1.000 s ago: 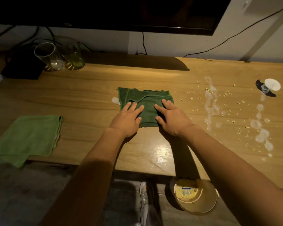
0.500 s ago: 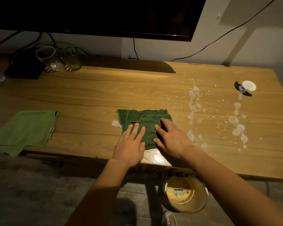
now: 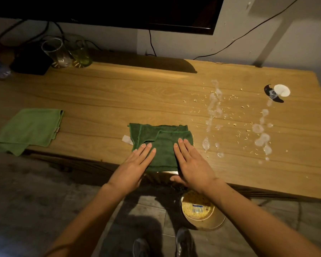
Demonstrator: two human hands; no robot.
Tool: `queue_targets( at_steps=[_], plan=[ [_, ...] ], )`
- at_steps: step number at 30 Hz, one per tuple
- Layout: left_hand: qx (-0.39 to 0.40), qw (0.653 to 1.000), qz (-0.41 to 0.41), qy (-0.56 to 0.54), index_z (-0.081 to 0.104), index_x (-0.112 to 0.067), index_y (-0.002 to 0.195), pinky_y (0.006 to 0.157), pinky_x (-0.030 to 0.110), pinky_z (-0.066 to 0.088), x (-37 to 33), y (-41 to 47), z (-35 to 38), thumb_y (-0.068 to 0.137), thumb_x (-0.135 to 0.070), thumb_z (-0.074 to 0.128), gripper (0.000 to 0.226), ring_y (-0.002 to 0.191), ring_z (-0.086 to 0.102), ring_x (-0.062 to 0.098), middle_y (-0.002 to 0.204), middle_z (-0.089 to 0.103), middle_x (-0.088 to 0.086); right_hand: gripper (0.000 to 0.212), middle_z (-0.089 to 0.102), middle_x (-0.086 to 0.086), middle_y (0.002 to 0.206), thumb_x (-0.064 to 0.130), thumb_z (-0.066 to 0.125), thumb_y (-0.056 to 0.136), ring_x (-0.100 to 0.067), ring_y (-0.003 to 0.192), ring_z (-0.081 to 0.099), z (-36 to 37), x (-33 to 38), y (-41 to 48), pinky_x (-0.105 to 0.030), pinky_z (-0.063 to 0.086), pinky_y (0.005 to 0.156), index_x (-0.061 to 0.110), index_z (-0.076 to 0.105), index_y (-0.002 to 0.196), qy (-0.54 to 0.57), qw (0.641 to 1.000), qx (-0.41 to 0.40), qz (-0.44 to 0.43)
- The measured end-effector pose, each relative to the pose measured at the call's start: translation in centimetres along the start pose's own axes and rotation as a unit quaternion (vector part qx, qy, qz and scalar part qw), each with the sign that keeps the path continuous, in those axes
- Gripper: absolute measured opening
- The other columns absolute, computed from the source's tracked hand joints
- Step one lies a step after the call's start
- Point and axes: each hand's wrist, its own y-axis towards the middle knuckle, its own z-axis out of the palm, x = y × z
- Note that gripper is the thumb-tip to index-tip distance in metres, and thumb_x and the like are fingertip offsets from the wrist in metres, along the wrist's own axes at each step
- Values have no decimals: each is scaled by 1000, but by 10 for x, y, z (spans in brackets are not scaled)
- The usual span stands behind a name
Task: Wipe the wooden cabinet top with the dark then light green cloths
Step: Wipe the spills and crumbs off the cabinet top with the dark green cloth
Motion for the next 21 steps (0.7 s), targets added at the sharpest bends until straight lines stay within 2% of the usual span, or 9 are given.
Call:
queue_targets(
  at_steps=[2, 4, 8, 12, 15, 17, 19, 21],
  plan=[
    [5, 1000, -10, -3, -15, -19, 152, 121, 33, -7, -9, -3, 1, 77, 4, 62, 110, 148, -18, 21, 161, -19, 4, 97, -13, -24, 160, 65, 33, 95, -36, 148, -15, 2, 0, -6, -45, -1, 121, 0, -13, 151, -8, 1000, -9, -6],
    [0, 999, -21, -25, -14, -18, 153, 121, 33, -7, -19, -7, 1, 76, 8, 57, 107, 148, -19, 21, 162, -17, 5, 89, -11, -24, 160, 60, 30, 98, -35, 148, -13, 5, 1, -13, -43, -4, 121, 0, -9, 152, 0, 1000, -20, -12],
    [-24, 997, -37, -59, -8, -15, 154, 120, 31, -10, -46, -16, 7, 81, 7, 46, 93, 147, -21, 18, 162, -15, 5, 77, 2, -24, 160, 48, 36, 101, -36, 149, -2, 12, -3, -33, -44, 2, 121, 1, 5, 153, 15, 999, -38, -20],
    [-44, 992, -49, -106, -8, -15, 154, 121, 31, -5, -83, -23, 22, 81, 6, 41, 90, 146, -23, 15, 162, -16, 3, 69, 26, -23, 156, 34, 54, 96, -37, 146, 20, 19, -12, -62, -47, 23, 118, 1, 25, 150, 8, 998, -55, -29],
    [-43, 988, -56, -139, -9, -16, 153, 122, 32, 1, -115, -23, 35, 84, 4, 38, 86, 147, -21, 13, 162, -16, 2, 70, 37, -20, 151, 25, 65, 88, -34, 142, 32, 29, -23, -94, -48, 23, 115, 4, 36, 148, 17, 997, -68, -32],
    [-36, 985, -54, -161, -10, -19, 152, 122, 31, 4, -135, -24, 42, 85, 3, 38, 86, 148, -16, 11, 162, -13, 0, 69, 35, -17, 153, 28, 63, 89, -32, 144, 30, 37, -29, -119, -46, 21, 118, 8, 36, 149, 17, 998, -62, -27],
    [-14, 983, -46, -178, -9, -21, 152, 122, 29, 3, -150, -25, 48, 85, 4, 39, 86, 149, -8, 9, 163, -7, -1, 61, 31, -15, 155, 34, 51, 94, -31, 145, 27, 43, -34, -143, -46, 18, 119, 11, 36, 149, 15, 998, -60, -29],
    [13, 981, -41, -188, -3, -20, 154, 121, 26, 1, -161, -26, 52, 85, 4, 40, 85, 149, 1, 10, 164, 1, -1, 57, 35, -11, 153, 37, 41, 96, -28, 144, 30, 44, -37, -164, -42, 18, 116, 13, 39, 148, 20, 998, -52, -23]
  ],
)
